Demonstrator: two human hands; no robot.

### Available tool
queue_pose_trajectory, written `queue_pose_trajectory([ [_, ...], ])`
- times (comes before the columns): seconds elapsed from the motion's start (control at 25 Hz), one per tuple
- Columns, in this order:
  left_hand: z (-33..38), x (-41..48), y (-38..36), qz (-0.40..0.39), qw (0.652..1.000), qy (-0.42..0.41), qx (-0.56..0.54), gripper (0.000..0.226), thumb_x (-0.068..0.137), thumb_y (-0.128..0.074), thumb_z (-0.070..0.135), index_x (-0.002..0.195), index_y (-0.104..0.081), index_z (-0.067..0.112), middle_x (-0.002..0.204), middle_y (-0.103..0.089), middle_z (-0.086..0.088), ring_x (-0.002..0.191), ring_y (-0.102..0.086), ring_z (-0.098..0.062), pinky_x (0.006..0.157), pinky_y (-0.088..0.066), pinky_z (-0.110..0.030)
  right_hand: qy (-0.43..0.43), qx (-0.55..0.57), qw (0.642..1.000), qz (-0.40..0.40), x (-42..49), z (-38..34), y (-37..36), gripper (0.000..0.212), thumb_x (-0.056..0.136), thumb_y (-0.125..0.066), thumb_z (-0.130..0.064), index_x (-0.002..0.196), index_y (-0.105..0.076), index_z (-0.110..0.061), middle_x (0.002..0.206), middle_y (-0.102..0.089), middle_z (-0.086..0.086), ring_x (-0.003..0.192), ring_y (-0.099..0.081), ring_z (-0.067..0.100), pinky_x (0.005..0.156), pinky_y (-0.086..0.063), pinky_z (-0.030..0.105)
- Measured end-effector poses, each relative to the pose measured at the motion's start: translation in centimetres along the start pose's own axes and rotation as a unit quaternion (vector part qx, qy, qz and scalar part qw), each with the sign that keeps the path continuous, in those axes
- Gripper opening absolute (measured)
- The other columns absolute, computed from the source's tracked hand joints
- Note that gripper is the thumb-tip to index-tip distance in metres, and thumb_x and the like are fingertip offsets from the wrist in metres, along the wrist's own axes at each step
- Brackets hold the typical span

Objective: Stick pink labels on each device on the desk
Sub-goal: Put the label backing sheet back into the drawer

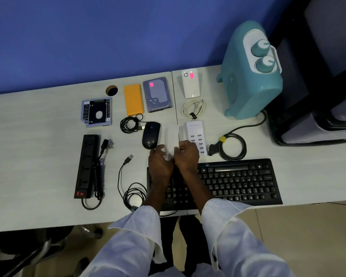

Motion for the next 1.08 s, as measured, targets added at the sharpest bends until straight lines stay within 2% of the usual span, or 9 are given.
queue_pose_trajectory([
  [0.12,0.0,0.5,0.5,-0.012,1.0,0.0,-0.01,0.043,0.074,-0.078,0.03,0.111,-0.063,0.013,0.106,-0.066,-0.005,0.095,-0.062,-0.017,0.079,-0.053,-0.03,-0.004,0.022,1.0,0.006,0.5,-0.4,0.7,0.013,0.087,-0.066,-0.011,0.099,-0.068,-0.005,0.101,-0.068,0.008,0.093,-0.064,0.019,0.079,-0.043,0.022],
  [0.2,0.7,0.9,1.1,-0.011,0.998,0.027,-0.047,0.048,0.078,-0.077,0.035,0.119,-0.062,0.016,0.111,-0.066,0.002,0.096,-0.062,-0.011,0.083,-0.051,-0.025,-0.004,0.041,0.999,0.006,0.8,-1.0,1.4,0.015,0.09,-0.064,-0.011,0.103,-0.066,-0.004,0.102,-0.068,0.007,0.09,-0.059,0.016,0.08,-0.042,0.022],
  [0.28,1.7,1.5,1.8,-0.008,0.997,0.043,-0.063,0.042,0.082,-0.074,0.038,0.117,-0.064,0.016,0.104,-0.069,0.003,0.09,-0.063,-0.008,0.08,-0.048,-0.018,0.01,0.054,0.998,0.017,1.1,-1.8,2.3,0.014,0.091,-0.063,-0.011,0.102,-0.066,-0.003,0.1,-0.069,0.008,0.087,-0.057,0.014,0.079,-0.044,0.024],
  [0.44,4.8,2.5,3.0,-0.003,0.997,-0.021,-0.078,0.023,0.086,-0.071,0.027,0.1,-0.07,0.008,0.095,-0.073,-0.001,0.084,-0.068,-0.01,0.068,-0.045,-0.004,0.047,0.088,0.994,0.037,1.4,-3.9,4.5,0.011,0.092,-0.063,-0.012,0.101,-0.067,-0.007,0.094,-0.068,0.003,0.084,-0.059,0.013,0.077,-0.046,0.025],
  [0.64,11.0,2.7,3.9,-0.015,0.989,-0.074,-0.125,0.017,0.087,-0.07,0.023,0.098,-0.071,0.011,0.094,-0.073,0.003,0.084,-0.068,-0.009,0.071,-0.049,-0.011,0.079,0.126,0.987,0.063,1.2,-6.9,9.0,0.011,0.092,-0.063,-0.013,0.101,-0.067,-0.009,0.092,-0.068,-0.001,0.082,-0.06,0.013,0.075,-0.045,0.023],
  [0.8,16.0,1.4,3.5,-0.062,0.98,-0.128,-0.137,0.012,0.087,-0.07,0.023,0.098,-0.067,0.022,0.095,-0.071,0.009,0.086,-0.066,-0.006,0.073,-0.049,-0.013,0.103,0.171,0.975,0.103,0.5,-8.8,14.1,0.009,0.09,-0.066,-0.013,0.098,-0.068,-0.011,0.088,-0.069,-0.001,0.082,-0.063,0.015,0.078,-0.051,0.026],
  [0.96,21.0,-0.9,2.5,-0.115,0.965,-0.177,-0.158,0.014,0.087,-0.07,0.021,0.1,-0.068,0.017,0.095,-0.073,0.005,0.088,-0.068,-0.006,0.076,-0.053,-0.019,0.109,0.198,0.962,0.15,-0.9,-9.7,19.9,0.008,0.088,-0.068,-0.015,0.096,-0.068,-0.012,0.086,-0.07,0.0,0.081,-0.065,0.015,0.078,-0.053,0.028],
  [1.08,24.9,-2.9,2.1,-0.145,0.955,-0.204,-0.161,0.013,0.086,-0.07,0.021,0.099,-0.068,0.02,0.094,-0.072,0.008,0.088,-0.068,-0.007,0.076,-0.053,-0.022,0.11,0.2,0.955,0.192,-2.8,-10.1,24.1,0.01,0.089,-0.068,-0.016,0.096,-0.068,-0.009,0.087,-0.07,0.003,0.079,-0.064,0.016,0.077,-0.053,0.03],
])
Point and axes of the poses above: each hand's wrist, its own x-axis towards the middle knuckle, its own y-axis out of the back of the hand, z = x × y, the point moved 4 cm from there along x, towards the middle knuckle
